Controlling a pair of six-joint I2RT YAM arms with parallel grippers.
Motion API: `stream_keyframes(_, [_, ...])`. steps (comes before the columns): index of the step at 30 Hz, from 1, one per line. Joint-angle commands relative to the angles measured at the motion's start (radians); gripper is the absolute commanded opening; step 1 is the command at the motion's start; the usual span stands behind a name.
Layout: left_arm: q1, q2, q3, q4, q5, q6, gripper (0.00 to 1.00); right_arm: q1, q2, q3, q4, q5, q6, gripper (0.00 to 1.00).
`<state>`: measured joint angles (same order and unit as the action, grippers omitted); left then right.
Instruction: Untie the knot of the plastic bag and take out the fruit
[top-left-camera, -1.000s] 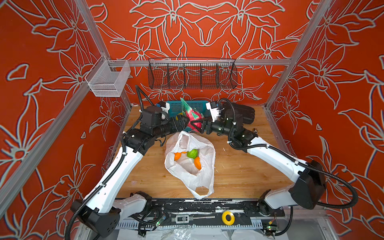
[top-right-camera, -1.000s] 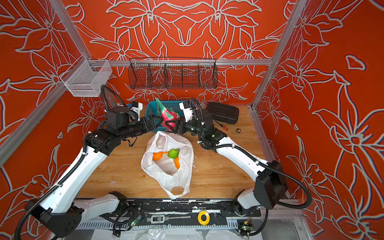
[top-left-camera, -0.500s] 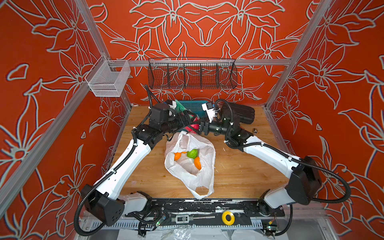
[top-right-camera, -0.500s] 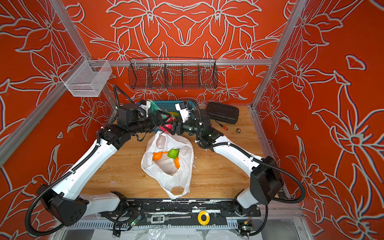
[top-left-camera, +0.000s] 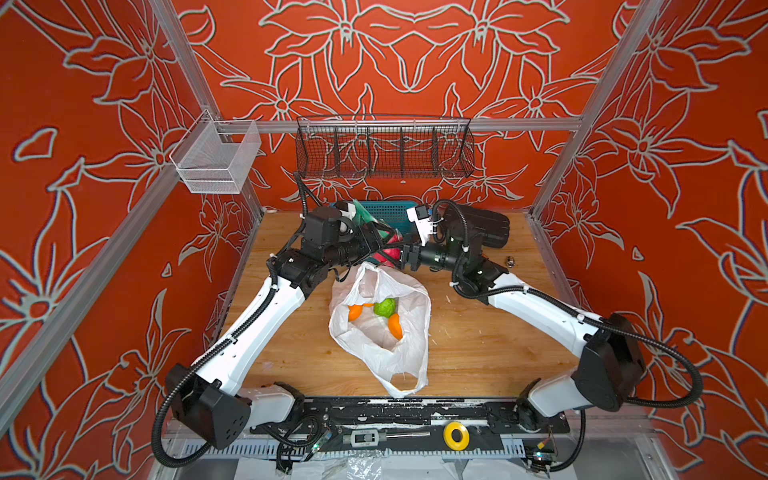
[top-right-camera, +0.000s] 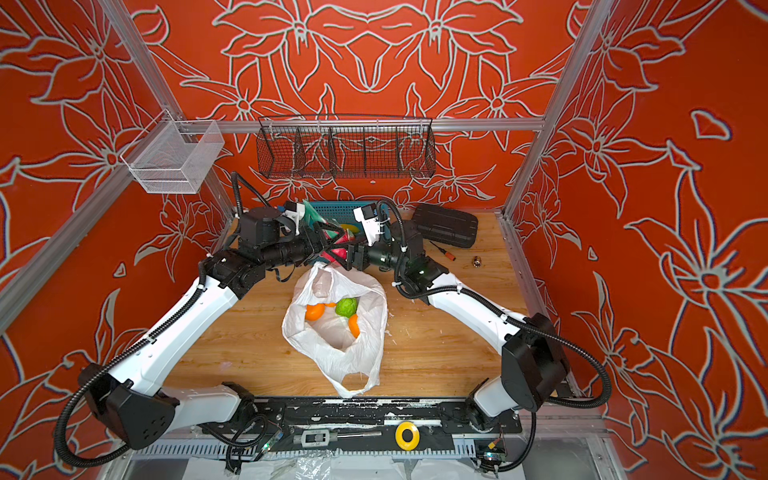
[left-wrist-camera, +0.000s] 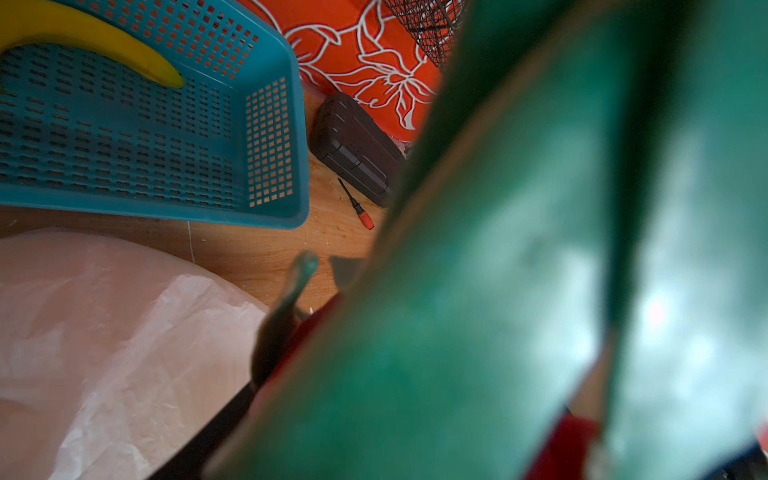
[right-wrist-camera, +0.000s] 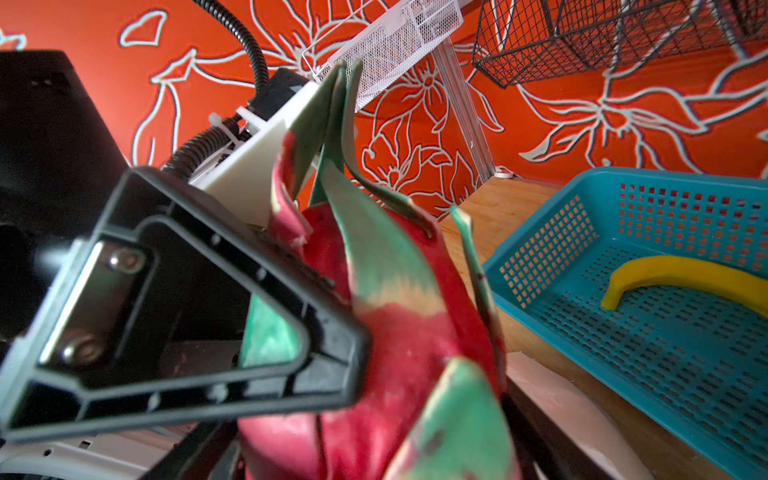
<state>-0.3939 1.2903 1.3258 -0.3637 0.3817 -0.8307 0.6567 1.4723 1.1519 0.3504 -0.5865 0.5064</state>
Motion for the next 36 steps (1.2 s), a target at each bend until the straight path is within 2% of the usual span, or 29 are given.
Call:
stream_keyframes(1, [0.013, -0.015, 0.015, 0.008, -0.013, 0.013, 0.61, 0.014, -0.098, -0.033, 0.098, 0.051, -0.005, 0.97])
stream_keyframes(8, [0.104, 0.003, 0.016, 0.051, -0.042, -0.013, 0.61, 0.013, -0.225, -0.098, 0.034, 0.153, -0.019, 0.97])
stream_keyframes(16, [0.218, 0.099, -0.035, 0.195, -0.068, -0.17, 0.6, 0.012, -0.34, -0.166, -0.058, 0.214, 0.01, 0.97])
stream_keyframes(22, [0.238, 0.209, -0.034, 0.26, -0.095, -0.255, 0.58, 0.013, -0.367, -0.168, -0.198, 0.266, 0.021, 0.97])
stream_keyframes(30, [0.242, 0.382, 0.003, 0.284, -0.114, -0.335, 0.52, 0.012, -0.406, -0.185, -0.25, 0.278, 0.031, 0.97])
stream_keyframes(32, [0.242, 0.437, 0.033, 0.277, -0.114, -0.325, 0.51, 0.012, -0.416, -0.187, -0.262, 0.284, 0.023, 0.97])
stream_keyframes(36, [0.242, 0.554, 0.17, 0.144, -0.114, -0.234, 0.51, 0.012, -0.43, -0.186, -0.293, 0.287, 0.005, 0.97])
